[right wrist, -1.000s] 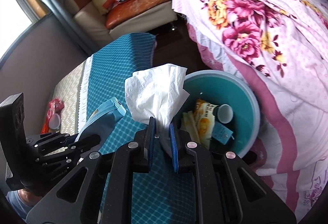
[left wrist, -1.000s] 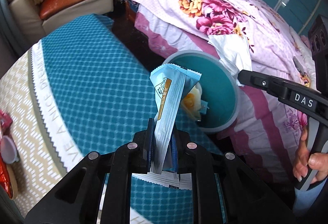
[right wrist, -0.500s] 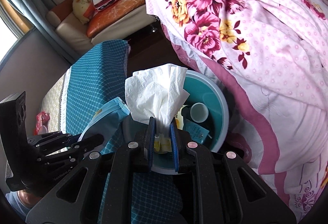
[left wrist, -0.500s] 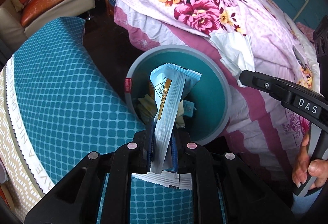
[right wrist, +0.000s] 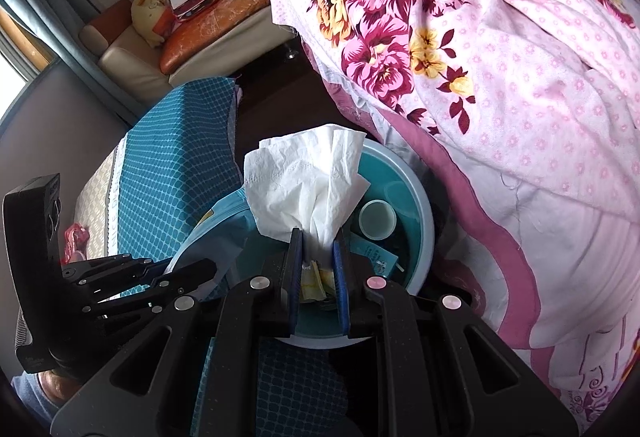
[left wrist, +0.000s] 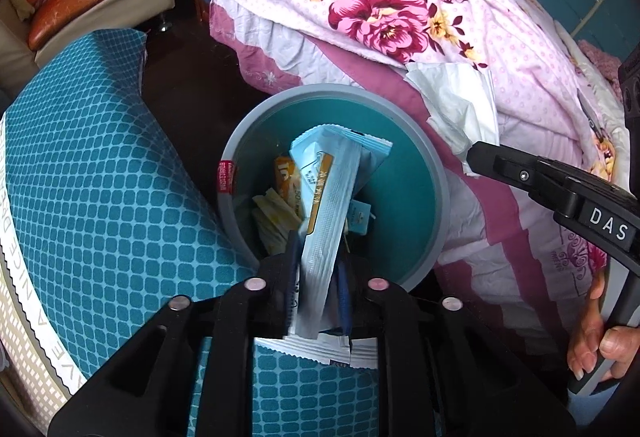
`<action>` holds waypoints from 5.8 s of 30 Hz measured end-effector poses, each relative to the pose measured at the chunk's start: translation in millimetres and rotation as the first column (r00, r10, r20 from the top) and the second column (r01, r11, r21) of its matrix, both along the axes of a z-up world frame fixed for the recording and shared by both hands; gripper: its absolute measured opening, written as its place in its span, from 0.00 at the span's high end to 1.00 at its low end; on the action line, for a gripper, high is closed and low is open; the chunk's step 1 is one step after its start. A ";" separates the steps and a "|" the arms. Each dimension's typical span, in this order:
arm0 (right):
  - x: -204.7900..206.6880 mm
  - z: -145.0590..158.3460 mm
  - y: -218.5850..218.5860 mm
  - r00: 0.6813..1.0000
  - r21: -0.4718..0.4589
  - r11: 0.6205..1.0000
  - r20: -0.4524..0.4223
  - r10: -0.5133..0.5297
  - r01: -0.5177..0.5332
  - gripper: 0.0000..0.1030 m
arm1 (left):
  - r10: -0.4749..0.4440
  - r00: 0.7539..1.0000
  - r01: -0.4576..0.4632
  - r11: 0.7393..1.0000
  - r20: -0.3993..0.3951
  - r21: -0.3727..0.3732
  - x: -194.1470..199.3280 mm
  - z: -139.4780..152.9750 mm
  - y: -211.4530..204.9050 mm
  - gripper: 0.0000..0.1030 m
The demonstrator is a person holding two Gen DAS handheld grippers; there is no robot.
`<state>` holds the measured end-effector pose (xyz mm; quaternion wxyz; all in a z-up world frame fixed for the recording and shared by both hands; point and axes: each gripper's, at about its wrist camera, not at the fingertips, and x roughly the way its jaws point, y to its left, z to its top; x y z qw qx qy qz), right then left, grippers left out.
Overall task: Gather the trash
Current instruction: 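Carry tissue and blue packet over the bin and open both tools to drop them, then move both tools back over the woven basket on the bed, then grasp the red snack bag with the left tool while the right tool grasps the white cup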
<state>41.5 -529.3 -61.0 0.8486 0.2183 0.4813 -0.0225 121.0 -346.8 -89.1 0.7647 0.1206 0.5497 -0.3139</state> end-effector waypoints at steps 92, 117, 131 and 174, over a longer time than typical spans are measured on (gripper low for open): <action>70.6 40.6 433.3 0.751 -0.040 0.757 -0.166 0.639 -0.652 0.23 | 0.715 0.699 -0.710 0.693 -0.014 -0.124 -63.5 27.8 512.6 0.11; 130.1 19.2 490.7 0.732 0.033 0.754 -0.214 0.647 -0.656 0.54 | 0.467 0.868 -0.460 0.884 0.166 -0.081 -21.5 29.8 482.4 0.18; 154.6 -14.2 493.0 0.721 0.077 0.750 -0.228 0.654 -0.657 0.54 | 0.526 0.849 -0.511 0.843 0.058 -0.171 -10.8 17.1 503.0 0.59; 126.4 -16.0 382.2 0.821 0.015 0.824 -0.074 0.566 -0.566 0.95 | 0.562 0.821 -0.532 0.818 0.104 -0.217 -18.8 69.0 454.0 0.58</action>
